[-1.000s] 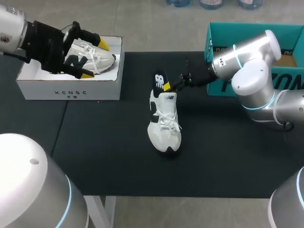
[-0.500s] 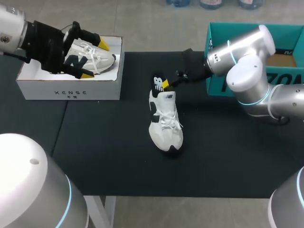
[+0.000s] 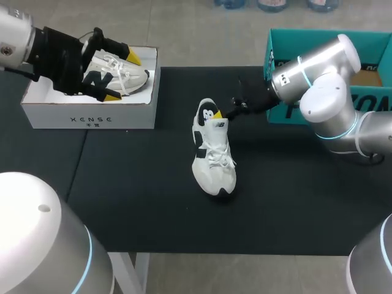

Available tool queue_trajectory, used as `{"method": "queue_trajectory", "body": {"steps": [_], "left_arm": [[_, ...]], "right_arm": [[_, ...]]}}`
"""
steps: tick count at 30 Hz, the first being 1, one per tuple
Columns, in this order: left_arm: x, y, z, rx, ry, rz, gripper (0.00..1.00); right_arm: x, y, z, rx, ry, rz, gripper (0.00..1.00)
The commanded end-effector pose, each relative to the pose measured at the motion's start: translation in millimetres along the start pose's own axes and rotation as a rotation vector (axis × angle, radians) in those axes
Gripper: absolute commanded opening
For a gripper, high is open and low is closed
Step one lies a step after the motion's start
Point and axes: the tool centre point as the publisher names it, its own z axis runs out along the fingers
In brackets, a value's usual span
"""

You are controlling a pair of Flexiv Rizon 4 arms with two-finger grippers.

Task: Take the shoe out of the shoebox, open the shoe tongue, remove and reinsert the insole, then place the shoe into the shoebox

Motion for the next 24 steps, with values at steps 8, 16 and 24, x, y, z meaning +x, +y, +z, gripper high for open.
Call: {"method": "queue_trajectory", "body": {"steps": [8, 16, 24], "left_arm": [[-0.1, -0.1, 0.4, -0.002, 0.003, 0.0, 1.0], [-0.1, -0.1, 0.4, -0.002, 0.003, 0.0, 1.0], [-0.1, -0.1, 0.4, -0.002, 0.003, 0.0, 1.0]], "right_arm": [[-1.8, 25.5, 6.8, -0.007, -0.002, -0.036, 0.27], [1.4, 11.0, 6.5, 0.028, -0.015, -0.022, 0.0], [2.3, -7.5, 15.2, 0.116, -0.022, -0.032, 0.0]]}}
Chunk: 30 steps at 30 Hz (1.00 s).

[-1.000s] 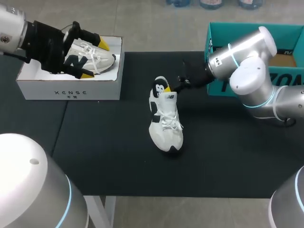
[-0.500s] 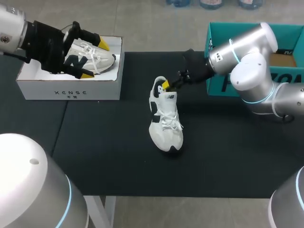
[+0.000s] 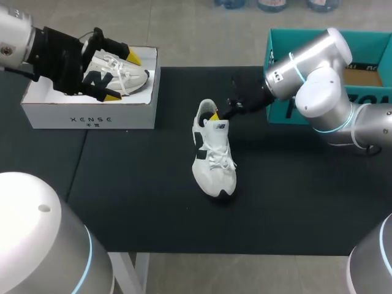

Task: Take the shoe out of the shoebox, open the shoe tongue, remove and reinsert the insole, then place the shoe into the shoebox

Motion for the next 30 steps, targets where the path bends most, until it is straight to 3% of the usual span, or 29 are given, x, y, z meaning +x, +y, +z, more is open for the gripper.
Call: {"method": "queue_trajectory", "body": {"steps": [1, 14, 15, 16, 17, 24, 30], "left_arm": [[-0.1, -0.1, 0.4, -0.002, 0.003, 0.0, 1.0], [-0.1, -0.1, 0.4, -0.002, 0.003, 0.0, 1.0], [-0.1, -0.1, 0.4, -0.002, 0.003, 0.0, 1.0], [-0.1, -0.1, 0.4, -0.002, 0.003, 0.0, 1.0], [-0.1, -0.1, 0.4, -0.002, 0.003, 0.0, 1.0], [-0.1, -0.1, 0.4, -0.002, 0.003, 0.0, 1.0], [-0.1, -0.1, 0.4, -0.002, 0.003, 0.0, 1.0]], "right_arm": [[2.7, -0.7, 5.4, 0.039, -0.011, -0.009, 0.0], [-4.8, 11.3, 16.7, 0.083, -0.012, -0.01, 0.0], [-4.9, 10.7, 16.5, 0.087, -0.017, -0.013, 0.2], [-4.7, 10.1, 15.7, 0.087, -0.02, -0.013, 0.48], [-4.0, 9.6, 13.6, 0.088, -0.022, -0.014, 1.0], [11.6, 14.5, -12.8, 0.043, -0.079, -0.019, 1.0], [22.0, 17.9, -29.0, 0.064, -0.165, -0.027, 1.0]]}}
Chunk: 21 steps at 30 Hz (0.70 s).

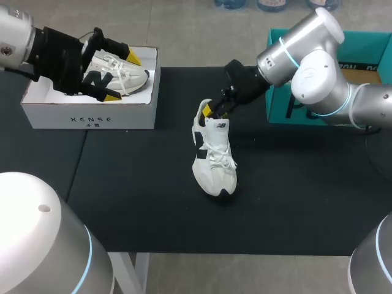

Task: Take the shoe out of the shoebox, open the shoe tongue, remove and reinsert the insole, then place the shoe into the shoebox

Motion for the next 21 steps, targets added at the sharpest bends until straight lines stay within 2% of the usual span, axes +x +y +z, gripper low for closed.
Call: {"method": "queue_trajectory", "body": {"steps": [1, 7, 8, 9, 10, 14, 21], "left_arm": [[-0.1, -0.1, 0.4, -0.002, 0.003, 0.0, 1.0], [-0.1, -0.1, 0.4, -0.002, 0.003, 0.0, 1.0], [-0.1, -0.1, 0.4, -0.002, 0.003, 0.0, 1.0], [-0.1, -0.1, 0.4, -0.002, 0.003, 0.0, 1.0], [-0.1, -0.1, 0.4, -0.002, 0.003, 0.0, 1.0], [-0.1, -0.1, 0.4, -0.002, 0.003, 0.0, 1.0], [-0.1, -0.1, 0.4, -0.002, 0.003, 0.0, 1.0]], "right_arm": [[12.6, -2.6, -21.2, 0.021, -0.095, -0.002, 1.0], [24.6, 9.0, -34.2, 0.025, -0.157, -0.01, 1.0], [26.4, 10.3, -34.4, 0.023, -0.18, -0.015, 0.73], [27.3, 11.0, -34.1, 0.035, -0.207, -0.015, 0.13], [28.9, 11.2, -32.7, 0.044, -0.217, -0.018, 0.0], [32.5, 8.7, -30.1, 0.035, -0.265, 0.031, 0.0], [32.5, 8.7, -30.1, 0.035, -0.265, 0.031, 0.0]]}}
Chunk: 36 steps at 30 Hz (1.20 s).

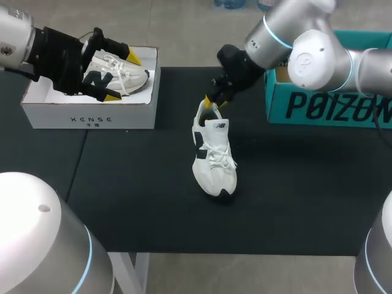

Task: Take the shoe out of the shoebox, open the shoe tongue, remove and reinsert the insole, then place the shoe into the shoebox

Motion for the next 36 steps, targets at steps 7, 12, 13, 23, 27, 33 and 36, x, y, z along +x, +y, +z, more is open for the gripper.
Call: {"method": "queue_trajectory", "body": {"steps": [7, 12, 13, 23, 27, 33, 36], "left_arm": [[-0.1, -0.1, 0.5, -0.002, 0.002, 0.001, 1.0], [-0.1, -0.1, 0.5, -0.002, 0.002, 0.001, 1.0], [-0.1, -0.1, 0.5, -0.002, 0.002, 0.001, 1.0], [-0.1, -0.1, 0.5, -0.002, 0.002, 0.001, 1.0], [-0.1, -0.1, 0.5, -0.002, 0.002, 0.001, 1.0], [-0.1, -0.1, 0.5, -0.002, 0.002, 0.001, 1.0], [-0.1, -0.1, 0.5, -0.002, 0.002, 0.001, 1.0]], "right_arm": [[-0.6, -1.2, 0.9, 0.014, -0.096, 0.014, 0.0], [-12.9, -1.5, 5.5, 0.037, -0.323, 0.084, 0.0], [-14.1, -1.6, 5.3, 0.033, -0.37, 0.081, 0.0], [-21.7, -1.2, 32.8, -0.085, -0.445, 0.212, 0.0], [-30.6, -5.0, 42.6, -0.092, -0.465, 0.247, 0.0], [-46.2, -12.2, 54.2, -0.074, -0.471, 0.281, 0.0], [-52.8, -13.7, 57.2, -0.067, -0.474, 0.294, 0.0]]}}
